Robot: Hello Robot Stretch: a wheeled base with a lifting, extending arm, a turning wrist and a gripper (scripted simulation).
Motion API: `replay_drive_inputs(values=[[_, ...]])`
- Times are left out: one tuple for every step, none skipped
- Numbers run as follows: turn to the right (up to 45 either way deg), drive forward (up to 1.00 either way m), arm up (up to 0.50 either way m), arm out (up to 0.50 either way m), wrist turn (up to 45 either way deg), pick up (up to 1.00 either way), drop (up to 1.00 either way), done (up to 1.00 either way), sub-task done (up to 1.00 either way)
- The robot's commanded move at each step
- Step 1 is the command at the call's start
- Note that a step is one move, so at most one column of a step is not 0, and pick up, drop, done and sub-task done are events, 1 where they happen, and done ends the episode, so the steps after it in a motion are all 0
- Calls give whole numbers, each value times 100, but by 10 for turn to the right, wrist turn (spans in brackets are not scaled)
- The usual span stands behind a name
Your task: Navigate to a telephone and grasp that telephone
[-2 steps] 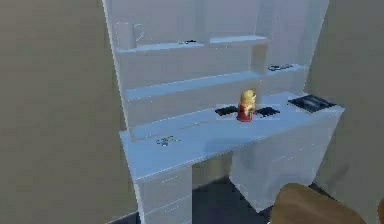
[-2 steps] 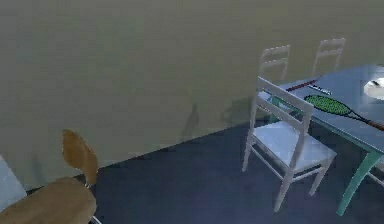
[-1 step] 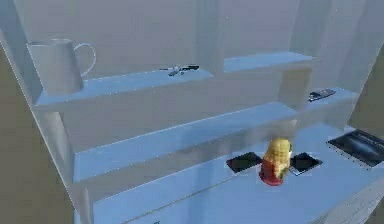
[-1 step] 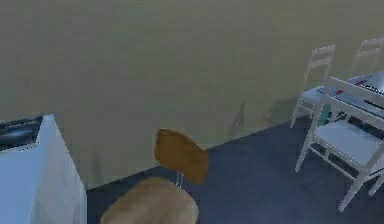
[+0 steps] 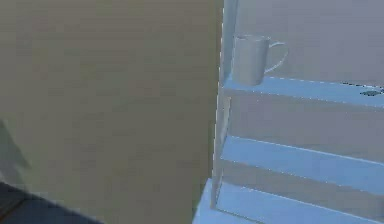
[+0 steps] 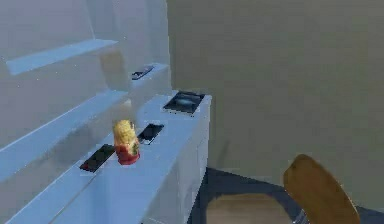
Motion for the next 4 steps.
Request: replay_drive_inputs(values=[[-240, 0, 0, 0, 0, 0, 0, 0, 0], [0, 0, 50, 0, 0, 0, 0, 0, 0], [0, 0, 38, 0, 0, 0, 0, 0, 0], [0, 0, 0, 38, 0, 0, 0, 0, 0]])
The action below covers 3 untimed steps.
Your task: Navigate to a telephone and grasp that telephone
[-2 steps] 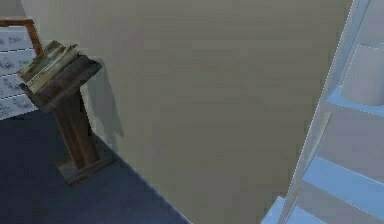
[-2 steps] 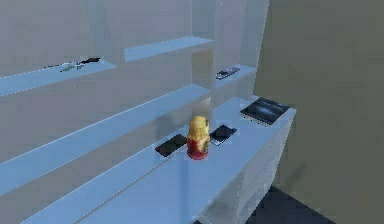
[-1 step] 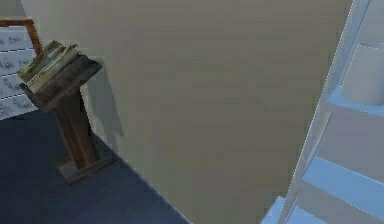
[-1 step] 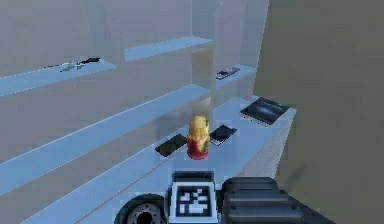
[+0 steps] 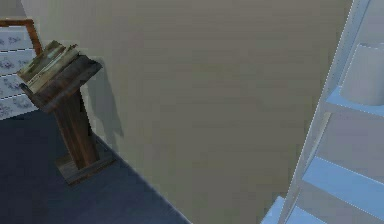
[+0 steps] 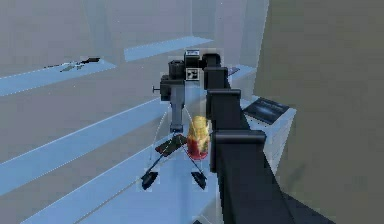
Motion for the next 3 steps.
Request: replay_drive_inputs(values=[[0, 0, 0, 0, 450, 0, 0, 0, 0], [0, 0, 0, 0, 450, 0, 0, 0, 0], [0, 0, 0, 0, 450, 0, 0, 0, 0]])
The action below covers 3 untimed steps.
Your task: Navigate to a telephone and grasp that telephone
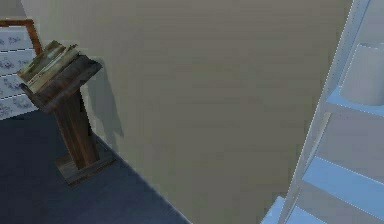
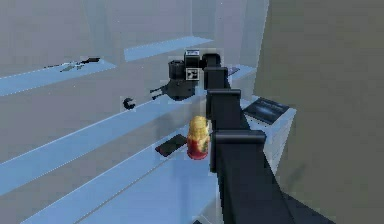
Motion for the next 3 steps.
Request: replay_drive_inputs(values=[[0, 0, 0, 0, 180, 0, 0, 0, 0], [0, 0, -28, 0, 0, 0, 0, 0, 0], [0, 0, 0, 0, 0, 100, 0, 0, 0]])
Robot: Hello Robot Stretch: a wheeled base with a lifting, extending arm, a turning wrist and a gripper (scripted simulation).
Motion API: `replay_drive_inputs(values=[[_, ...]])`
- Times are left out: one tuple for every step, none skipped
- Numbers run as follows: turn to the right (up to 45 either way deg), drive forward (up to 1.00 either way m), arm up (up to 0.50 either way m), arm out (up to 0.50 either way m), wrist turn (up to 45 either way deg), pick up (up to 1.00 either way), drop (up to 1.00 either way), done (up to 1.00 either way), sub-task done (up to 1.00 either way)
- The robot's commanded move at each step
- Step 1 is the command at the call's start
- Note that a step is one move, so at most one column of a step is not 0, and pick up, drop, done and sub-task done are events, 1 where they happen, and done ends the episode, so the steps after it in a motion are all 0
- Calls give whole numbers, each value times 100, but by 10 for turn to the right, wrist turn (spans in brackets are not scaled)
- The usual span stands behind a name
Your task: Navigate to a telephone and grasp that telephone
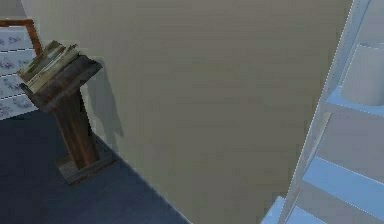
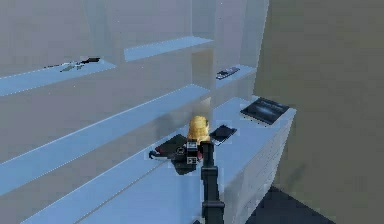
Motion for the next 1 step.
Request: replay_drive_inputs(values=[[0, 0, 10, 0, 0, 0, 0, 0, 0]])
